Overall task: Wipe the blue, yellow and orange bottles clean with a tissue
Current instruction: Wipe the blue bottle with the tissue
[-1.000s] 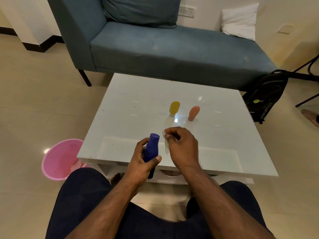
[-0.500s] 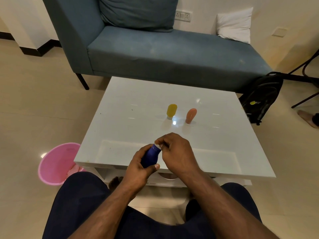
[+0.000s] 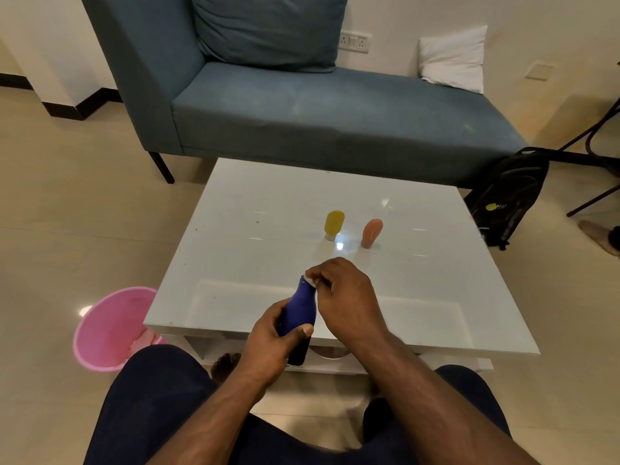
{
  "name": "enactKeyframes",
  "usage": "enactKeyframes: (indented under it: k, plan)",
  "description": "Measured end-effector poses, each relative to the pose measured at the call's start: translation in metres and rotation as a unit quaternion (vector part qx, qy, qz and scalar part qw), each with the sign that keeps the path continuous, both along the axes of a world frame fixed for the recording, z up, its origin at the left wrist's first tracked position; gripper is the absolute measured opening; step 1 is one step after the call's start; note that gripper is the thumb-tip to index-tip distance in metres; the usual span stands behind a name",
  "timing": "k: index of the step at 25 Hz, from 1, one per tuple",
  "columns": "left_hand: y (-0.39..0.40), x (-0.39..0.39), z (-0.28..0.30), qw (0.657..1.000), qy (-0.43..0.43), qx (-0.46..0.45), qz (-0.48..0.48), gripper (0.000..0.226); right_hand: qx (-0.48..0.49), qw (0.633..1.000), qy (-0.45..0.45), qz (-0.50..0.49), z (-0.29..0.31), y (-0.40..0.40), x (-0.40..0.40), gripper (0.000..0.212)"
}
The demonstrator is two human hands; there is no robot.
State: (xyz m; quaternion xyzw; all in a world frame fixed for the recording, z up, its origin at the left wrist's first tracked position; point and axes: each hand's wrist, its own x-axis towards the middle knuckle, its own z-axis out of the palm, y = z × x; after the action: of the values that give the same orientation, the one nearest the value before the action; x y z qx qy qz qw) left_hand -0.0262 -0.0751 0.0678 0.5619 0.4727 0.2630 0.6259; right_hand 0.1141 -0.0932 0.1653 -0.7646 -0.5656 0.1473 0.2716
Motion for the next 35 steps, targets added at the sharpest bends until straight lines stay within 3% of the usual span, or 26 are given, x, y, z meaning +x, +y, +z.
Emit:
enactKeyframes:
  k: [2,6,12,18,23,25,28,35]
  plan:
    - [-0.001,0.001,0.006,1.000,0.004,-0.008,0.007,0.051,0.031,0.999,0.001,-0.010,-0.002,0.003,0.000,0.020]
    - [-0.003,0.002,0.014,0.999,-0.009,-0.024,0.019,0.061,0.072,0.997,0.002,0.003,-0.012,0.006,-0.004,0.021]
    - [-0.003,0.003,0.015,0.987,-0.099,-0.118,0.044,0.045,0.060,0.996,-0.031,0.053,-0.026,-0.003,-0.013,0.029]
    - [-0.003,0.001,0.018,0.966,-0.124,-0.215,0.075,0.060,0.113,0.993,0.001,0.027,-0.019,-0.004,-0.008,0.027]
    - [-0.002,0.003,0.019,0.959,-0.136,-0.237,0.076,0.061,0.029,0.995,-0.051,0.082,-0.032,-0.015,-0.018,0.026]
    - [-0.003,0.003,0.018,0.962,-0.127,-0.229,0.078,0.063,0.014,0.997,-0.045,0.055,-0.035,-0.005,-0.011,0.025]
    - [-0.003,0.003,0.019,0.962,-0.129,-0.227,0.083,0.062,0.008,0.998,-0.050,0.036,-0.032,0.002,-0.014,0.028]
    - [0.000,0.000,0.020,0.944,-0.181,-0.258,0.098,0.066,0.027,0.992,-0.038,0.121,-0.043,-0.027,-0.030,0.024]
